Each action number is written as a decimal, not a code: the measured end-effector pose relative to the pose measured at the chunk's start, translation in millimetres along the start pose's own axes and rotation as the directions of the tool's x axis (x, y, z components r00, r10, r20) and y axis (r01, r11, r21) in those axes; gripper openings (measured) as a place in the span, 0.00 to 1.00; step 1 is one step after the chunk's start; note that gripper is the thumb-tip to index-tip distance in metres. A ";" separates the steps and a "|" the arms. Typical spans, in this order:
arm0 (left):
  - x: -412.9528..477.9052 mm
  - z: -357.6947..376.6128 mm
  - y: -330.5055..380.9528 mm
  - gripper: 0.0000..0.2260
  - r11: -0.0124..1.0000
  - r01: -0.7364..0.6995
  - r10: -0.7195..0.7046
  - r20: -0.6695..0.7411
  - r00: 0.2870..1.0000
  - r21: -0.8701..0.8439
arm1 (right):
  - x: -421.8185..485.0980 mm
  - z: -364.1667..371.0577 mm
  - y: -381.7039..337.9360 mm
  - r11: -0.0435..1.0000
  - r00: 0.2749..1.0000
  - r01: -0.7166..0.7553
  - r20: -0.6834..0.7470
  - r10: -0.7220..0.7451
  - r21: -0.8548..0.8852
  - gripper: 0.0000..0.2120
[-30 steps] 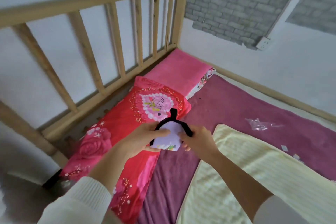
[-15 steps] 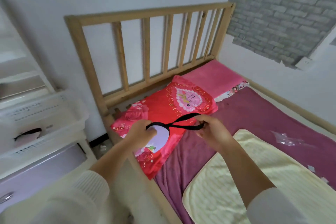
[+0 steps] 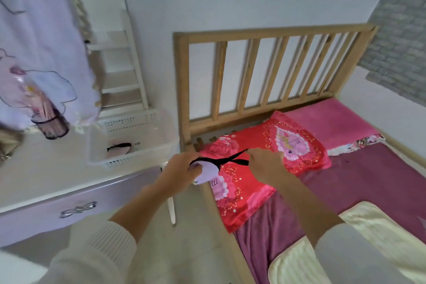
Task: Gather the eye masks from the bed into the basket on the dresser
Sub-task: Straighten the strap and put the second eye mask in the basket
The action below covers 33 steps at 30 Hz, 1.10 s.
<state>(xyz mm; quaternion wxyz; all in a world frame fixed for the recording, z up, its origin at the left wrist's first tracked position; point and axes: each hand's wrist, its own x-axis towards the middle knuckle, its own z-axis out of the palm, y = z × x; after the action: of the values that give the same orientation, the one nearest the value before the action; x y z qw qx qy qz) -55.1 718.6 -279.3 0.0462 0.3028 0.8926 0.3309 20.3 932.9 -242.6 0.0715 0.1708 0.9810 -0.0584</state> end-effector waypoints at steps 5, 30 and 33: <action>-12.5 -40.4 -48.3 0.07 0.994 0.099 -0.094 -0.082 0.992 0.055 | -1.9 -6.1 -63.1 0.914 0.701 0.151 0.611 -0.367 0.376 0.11; 1.2 -168.9 -202.0 0.09 0.864 0.128 -0.161 -0.026 0.987 -0.487 | 67.2 23.6 -290.6 0.823 0.985 0.170 -0.118 -0.126 0.542 0.03; 4.0 -173.1 -202.4 0.03 0.863 0.118 -0.244 -0.201 0.949 -0.491 | 72.6 29.7 -295.7 0.917 0.969 0.218 -0.184 -0.163 0.334 0.04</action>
<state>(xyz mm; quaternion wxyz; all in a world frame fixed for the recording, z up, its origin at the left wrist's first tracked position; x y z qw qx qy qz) -210.5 502.5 -269.6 0.0339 0.1514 0.8077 0.5688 -145.3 676.0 -256.7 -0.0412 0.0881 0.9692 -0.2261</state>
